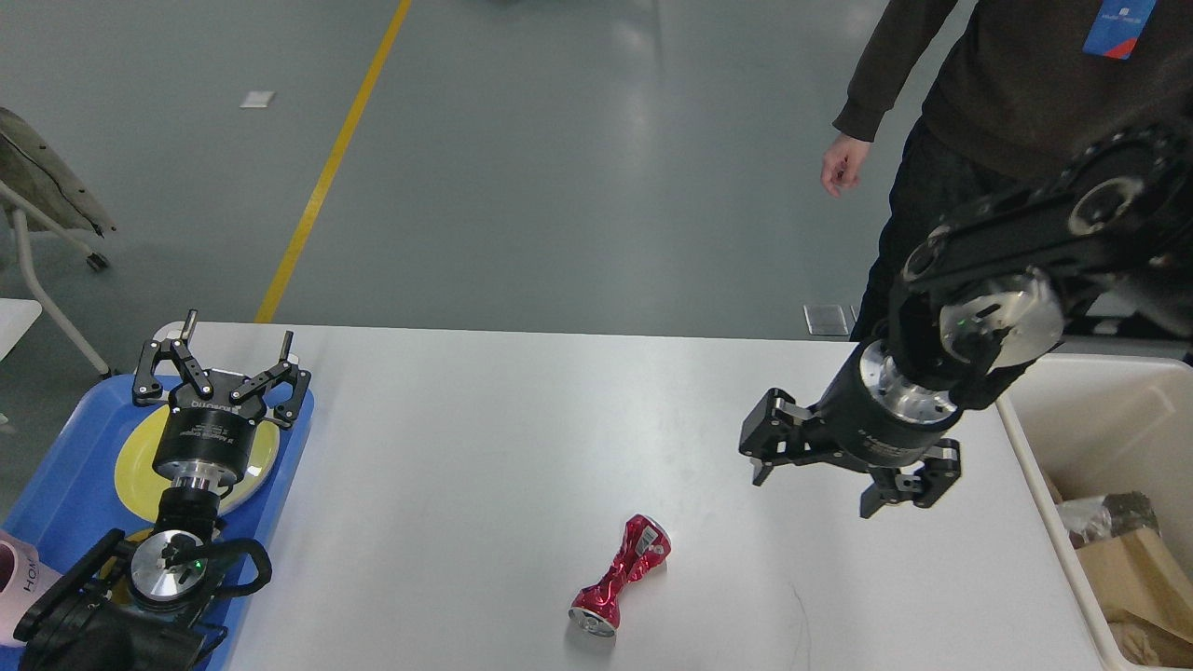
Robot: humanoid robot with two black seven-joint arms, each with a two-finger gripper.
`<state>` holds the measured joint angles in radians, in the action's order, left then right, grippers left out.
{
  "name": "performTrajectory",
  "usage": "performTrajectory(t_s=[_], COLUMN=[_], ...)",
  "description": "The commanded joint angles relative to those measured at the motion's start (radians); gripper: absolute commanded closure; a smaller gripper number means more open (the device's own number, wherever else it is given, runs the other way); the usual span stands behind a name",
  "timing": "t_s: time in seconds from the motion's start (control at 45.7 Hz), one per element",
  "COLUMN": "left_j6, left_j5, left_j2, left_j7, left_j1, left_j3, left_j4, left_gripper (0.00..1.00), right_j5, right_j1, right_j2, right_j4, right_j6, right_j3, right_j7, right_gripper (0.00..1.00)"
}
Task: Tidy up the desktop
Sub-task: 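Reach the right gripper toward the red hoverboard toy, then close the right gripper on the red hoverboard toy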
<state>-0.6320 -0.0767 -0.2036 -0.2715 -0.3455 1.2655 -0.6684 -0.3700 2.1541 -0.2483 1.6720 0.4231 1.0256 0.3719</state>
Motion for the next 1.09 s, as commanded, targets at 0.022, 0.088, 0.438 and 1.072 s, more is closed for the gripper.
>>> performTrajectory(t_s=[0.022, 0.088, 0.438, 1.072], left_j6=[0.000, 0.000, 0.000, -0.003], left_j5=[0.000, 0.000, 0.000, 0.000], left_j2=[0.000, 0.000, -0.002, -0.003], left_j7=[0.000, 0.000, 0.000, 0.001], left_j1=[0.000, 0.000, 0.000, 0.003], left_j3=[0.000, 0.000, 0.000, 0.002], left_j4=[0.001, 0.001, 0.000, 0.000], left_gripper=[0.04, 0.04, 0.04, 0.04], right_j5=[-0.015, -0.013, -0.007, 0.051], right_j1=[-0.239, -0.321, -0.661, -0.953], right_j2=[0.032, 0.055, 0.310, 0.434], right_j4=[-0.075, -0.121, -0.498, -0.903], right_j6=[-0.133, -0.181, -0.244, -0.244], right_j3=[-0.194, -0.248, -0.326, -0.372], right_j7=[0.002, 0.002, 0.013, 0.022], right_gripper=[0.02, 0.02, 0.02, 0.02])
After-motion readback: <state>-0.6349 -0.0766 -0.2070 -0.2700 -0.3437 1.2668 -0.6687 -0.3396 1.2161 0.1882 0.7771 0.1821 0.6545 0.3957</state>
